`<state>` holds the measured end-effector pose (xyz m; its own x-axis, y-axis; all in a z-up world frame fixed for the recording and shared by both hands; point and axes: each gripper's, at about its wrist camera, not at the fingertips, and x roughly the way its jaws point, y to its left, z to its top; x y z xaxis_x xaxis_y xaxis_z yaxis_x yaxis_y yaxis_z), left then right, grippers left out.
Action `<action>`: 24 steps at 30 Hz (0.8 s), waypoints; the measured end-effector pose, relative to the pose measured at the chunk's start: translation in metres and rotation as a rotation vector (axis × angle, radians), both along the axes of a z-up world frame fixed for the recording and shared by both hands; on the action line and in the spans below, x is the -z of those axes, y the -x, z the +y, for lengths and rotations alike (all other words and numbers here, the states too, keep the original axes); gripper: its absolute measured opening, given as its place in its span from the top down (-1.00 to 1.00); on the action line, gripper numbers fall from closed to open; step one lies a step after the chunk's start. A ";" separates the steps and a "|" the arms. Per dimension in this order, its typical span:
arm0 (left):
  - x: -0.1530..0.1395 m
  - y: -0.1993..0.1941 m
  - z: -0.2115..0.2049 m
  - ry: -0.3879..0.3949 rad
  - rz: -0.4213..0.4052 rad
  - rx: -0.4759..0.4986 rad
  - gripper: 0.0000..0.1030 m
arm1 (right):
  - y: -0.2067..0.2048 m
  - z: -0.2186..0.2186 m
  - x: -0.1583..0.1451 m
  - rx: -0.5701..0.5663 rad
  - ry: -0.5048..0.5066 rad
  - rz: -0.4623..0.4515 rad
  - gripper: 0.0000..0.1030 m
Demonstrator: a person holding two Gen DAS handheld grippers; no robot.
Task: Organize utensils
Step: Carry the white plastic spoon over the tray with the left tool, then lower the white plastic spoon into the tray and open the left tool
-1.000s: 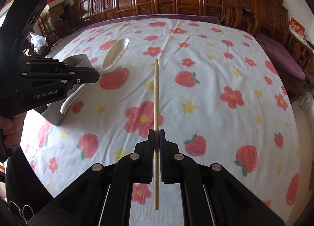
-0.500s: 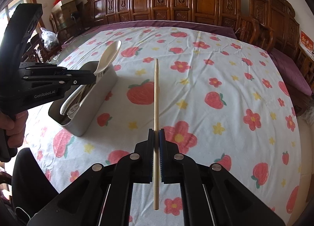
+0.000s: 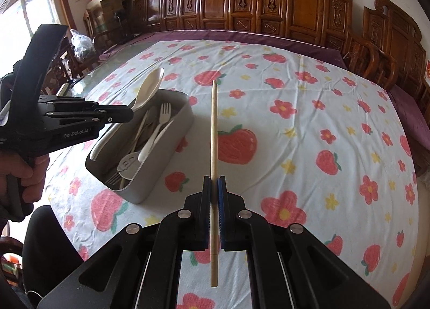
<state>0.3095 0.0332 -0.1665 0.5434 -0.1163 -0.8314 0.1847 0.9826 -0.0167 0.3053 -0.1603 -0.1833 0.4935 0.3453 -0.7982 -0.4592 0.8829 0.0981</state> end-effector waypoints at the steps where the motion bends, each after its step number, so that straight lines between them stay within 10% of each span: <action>1: 0.003 -0.001 0.005 0.003 0.006 -0.010 0.87 | 0.000 0.004 -0.001 -0.006 0.000 -0.001 0.88; 24: 0.036 -0.010 0.045 0.027 0.059 -0.102 0.86 | -0.001 0.047 -0.001 -0.074 0.009 0.016 0.88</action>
<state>0.3195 0.0782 -0.2029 0.5042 -0.0858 -0.8593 0.0817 0.9953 -0.0514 0.3058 -0.1136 -0.1819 0.4542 0.3733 -0.8090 -0.5212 0.8477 0.0985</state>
